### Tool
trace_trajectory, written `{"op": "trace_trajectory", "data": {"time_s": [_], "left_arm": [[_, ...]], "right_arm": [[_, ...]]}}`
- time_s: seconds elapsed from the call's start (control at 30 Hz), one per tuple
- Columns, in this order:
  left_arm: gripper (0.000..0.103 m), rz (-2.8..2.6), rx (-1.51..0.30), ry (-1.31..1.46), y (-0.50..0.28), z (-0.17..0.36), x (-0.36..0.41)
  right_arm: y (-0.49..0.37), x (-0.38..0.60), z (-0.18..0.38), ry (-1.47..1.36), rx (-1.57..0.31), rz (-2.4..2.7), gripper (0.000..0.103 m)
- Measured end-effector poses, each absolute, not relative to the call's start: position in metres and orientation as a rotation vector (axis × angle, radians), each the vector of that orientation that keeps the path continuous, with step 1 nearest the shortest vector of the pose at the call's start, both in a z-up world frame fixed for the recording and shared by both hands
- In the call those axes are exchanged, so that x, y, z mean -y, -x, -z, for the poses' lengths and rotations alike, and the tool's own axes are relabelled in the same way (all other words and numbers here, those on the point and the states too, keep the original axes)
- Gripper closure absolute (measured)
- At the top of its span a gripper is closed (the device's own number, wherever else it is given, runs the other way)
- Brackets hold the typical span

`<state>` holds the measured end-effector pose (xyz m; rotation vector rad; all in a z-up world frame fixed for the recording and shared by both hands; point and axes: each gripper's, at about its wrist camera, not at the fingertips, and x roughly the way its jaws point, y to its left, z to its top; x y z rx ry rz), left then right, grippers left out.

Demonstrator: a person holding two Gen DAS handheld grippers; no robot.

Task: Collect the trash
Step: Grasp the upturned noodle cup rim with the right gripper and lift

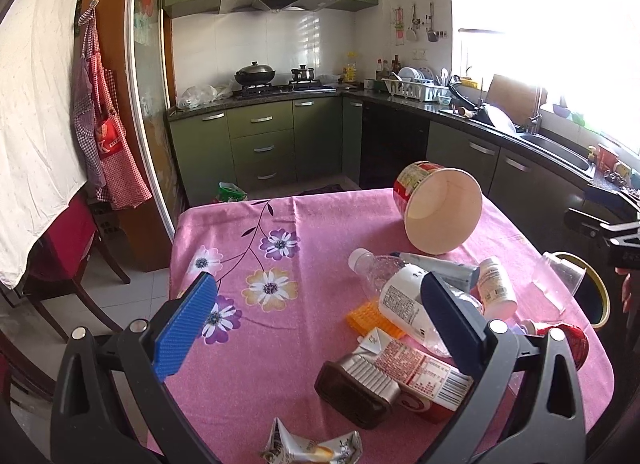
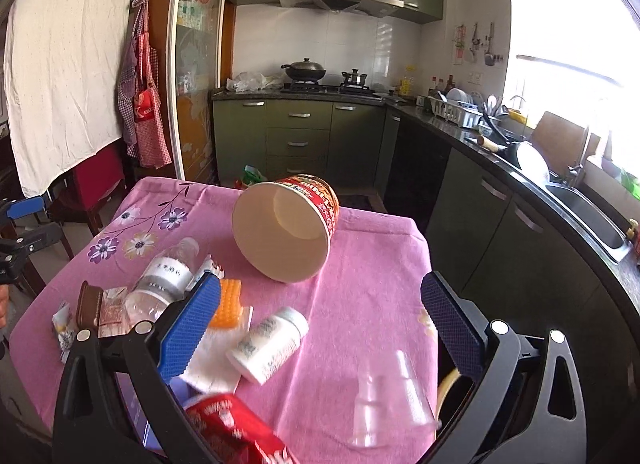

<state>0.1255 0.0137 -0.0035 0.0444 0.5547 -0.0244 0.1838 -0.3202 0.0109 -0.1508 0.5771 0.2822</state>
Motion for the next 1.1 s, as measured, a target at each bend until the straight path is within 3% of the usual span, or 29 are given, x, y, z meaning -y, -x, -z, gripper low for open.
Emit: {"op": "trace_trajectory", "data": {"time_s": [0.33,0.4,0.47,0.8,0.93,1.1], "left_arm": [[0.006,0.054,-0.542,-0.041,-0.160,0.001,-0.029],[0.006,0.056,-0.540,-0.041,-0.165,0.001,-0.031],[0.006,0.060,-0.540,-0.038,-0.169,0.002,-0.032],[0.006,0.072,-0.540,-0.029,-0.176,0.005,-0.038],[0.006,0.067,-0.534,-0.030,-0.173,0.004,-0.039],[0.006,0.067,-0.528,-0.037,-0.168,0.001,-0.038]], "right_arm": [[-0.330,0.266,0.026,0.258,-0.753,-0.218,0.005],[-0.347,0.262,0.035,0.256,-0.778,-0.206,0.015],[-0.359,0.259,0.044,0.256,-0.793,-0.182,0.031],[-0.388,0.251,0.065,0.268,-0.826,-0.159,0.064],[-0.393,0.251,0.066,0.263,-0.813,-0.143,0.091],[-0.391,0.257,0.059,0.211,-0.816,-0.168,0.097]]}}
